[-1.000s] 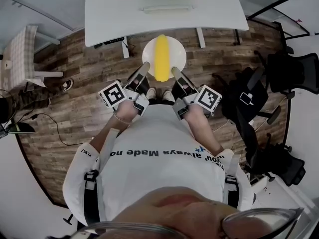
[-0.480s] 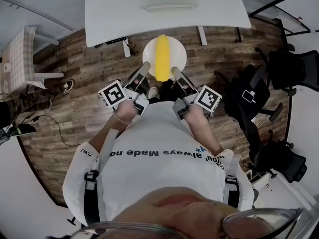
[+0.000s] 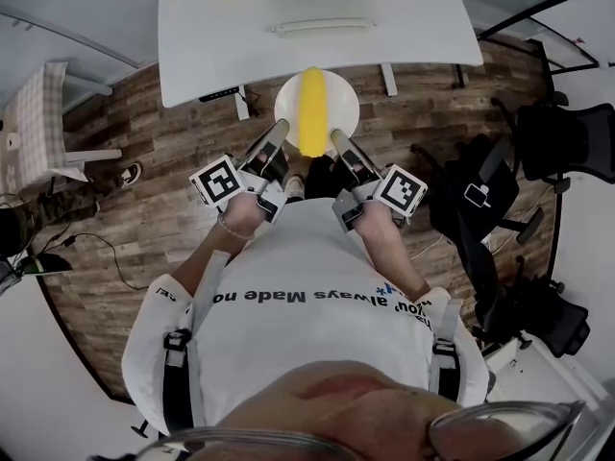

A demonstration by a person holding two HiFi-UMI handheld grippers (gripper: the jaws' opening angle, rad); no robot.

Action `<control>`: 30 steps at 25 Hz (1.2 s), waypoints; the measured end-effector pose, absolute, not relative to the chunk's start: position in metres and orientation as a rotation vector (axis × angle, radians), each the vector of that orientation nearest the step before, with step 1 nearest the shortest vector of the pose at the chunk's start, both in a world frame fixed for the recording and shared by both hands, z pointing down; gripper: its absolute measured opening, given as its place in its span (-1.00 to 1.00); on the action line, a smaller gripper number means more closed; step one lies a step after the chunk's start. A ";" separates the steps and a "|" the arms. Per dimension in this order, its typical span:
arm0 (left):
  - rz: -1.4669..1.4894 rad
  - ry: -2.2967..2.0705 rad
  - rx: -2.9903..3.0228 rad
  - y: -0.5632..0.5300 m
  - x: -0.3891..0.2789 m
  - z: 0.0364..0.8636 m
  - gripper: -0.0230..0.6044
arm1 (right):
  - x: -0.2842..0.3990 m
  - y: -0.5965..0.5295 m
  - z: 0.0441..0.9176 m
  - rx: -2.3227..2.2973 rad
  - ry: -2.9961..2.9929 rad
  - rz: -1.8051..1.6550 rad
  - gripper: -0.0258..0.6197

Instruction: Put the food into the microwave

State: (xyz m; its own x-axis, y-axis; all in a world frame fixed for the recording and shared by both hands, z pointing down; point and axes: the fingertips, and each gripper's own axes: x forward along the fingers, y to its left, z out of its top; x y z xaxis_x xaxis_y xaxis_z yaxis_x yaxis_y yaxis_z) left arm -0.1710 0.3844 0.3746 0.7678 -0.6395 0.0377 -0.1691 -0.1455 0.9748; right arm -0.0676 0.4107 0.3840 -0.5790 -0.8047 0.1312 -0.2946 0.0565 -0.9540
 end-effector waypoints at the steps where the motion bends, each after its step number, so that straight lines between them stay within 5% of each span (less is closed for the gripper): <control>1: -0.462 -0.644 1.697 0.379 -0.167 0.375 -0.87 | -0.064 0.405 0.384 -1.095 1.902 -1.540 -0.85; 30: -0.539 -0.736 1.650 0.223 -0.050 0.376 -0.87 | 0.055 0.240 0.389 -1.016 1.964 -1.602 -0.85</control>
